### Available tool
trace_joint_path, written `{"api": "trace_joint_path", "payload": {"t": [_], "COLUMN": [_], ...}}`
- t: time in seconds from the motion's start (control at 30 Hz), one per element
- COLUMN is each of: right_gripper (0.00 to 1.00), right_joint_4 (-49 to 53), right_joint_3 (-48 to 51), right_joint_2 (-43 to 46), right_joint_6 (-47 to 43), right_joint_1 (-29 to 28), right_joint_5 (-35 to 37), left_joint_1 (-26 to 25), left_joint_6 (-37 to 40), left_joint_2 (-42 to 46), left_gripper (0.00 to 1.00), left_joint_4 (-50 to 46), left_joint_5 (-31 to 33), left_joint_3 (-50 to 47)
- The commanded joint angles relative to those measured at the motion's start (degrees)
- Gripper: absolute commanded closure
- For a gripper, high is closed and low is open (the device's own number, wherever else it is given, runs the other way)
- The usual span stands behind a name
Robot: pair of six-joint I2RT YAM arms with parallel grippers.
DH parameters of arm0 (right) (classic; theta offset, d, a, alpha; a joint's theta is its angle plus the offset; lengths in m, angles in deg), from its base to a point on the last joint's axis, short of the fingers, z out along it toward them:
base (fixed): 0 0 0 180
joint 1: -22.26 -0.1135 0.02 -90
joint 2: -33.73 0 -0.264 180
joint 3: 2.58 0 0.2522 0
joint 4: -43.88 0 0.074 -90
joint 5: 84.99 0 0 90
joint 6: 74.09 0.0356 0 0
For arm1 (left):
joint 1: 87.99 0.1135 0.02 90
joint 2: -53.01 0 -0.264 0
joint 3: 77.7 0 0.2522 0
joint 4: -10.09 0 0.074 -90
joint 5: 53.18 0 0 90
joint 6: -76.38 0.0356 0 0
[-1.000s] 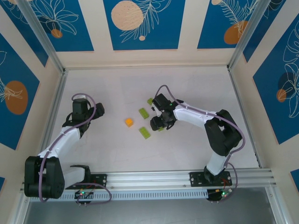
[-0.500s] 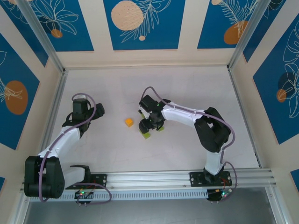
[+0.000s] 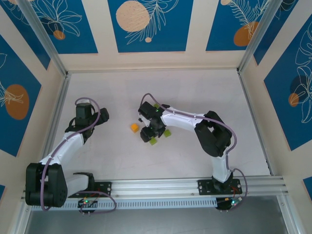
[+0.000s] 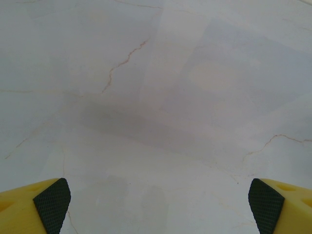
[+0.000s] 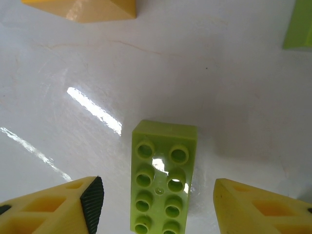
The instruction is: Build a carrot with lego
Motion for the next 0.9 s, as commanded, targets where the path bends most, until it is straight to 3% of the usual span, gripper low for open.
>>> {"api": "trace_joint_path", "payload": {"t": [0.0,0.87], "right_gripper": [0.39,0.62], "right_joint_4": [2.78,7.32], "right_joint_3": [-1.62,-4.32], "right_joint_2": [-1.29,-0.86], "right_joint_6": [-0.51,-0.71], "right_joint_1": [-0.66,-0.97], "right_joint_5": [-0.15,3.56], "left_joint_1": [-0.10,-0.13], "left_joint_6": [-0.72,-0.73], "left_joint_2": [-0.07,-0.43], "left_gripper": [0.04,0.03], "left_joint_4": [-0.54,-0.06], "left_joint_5": [0.18,0.27], "left_joint_3": [1.62,0.78]}}
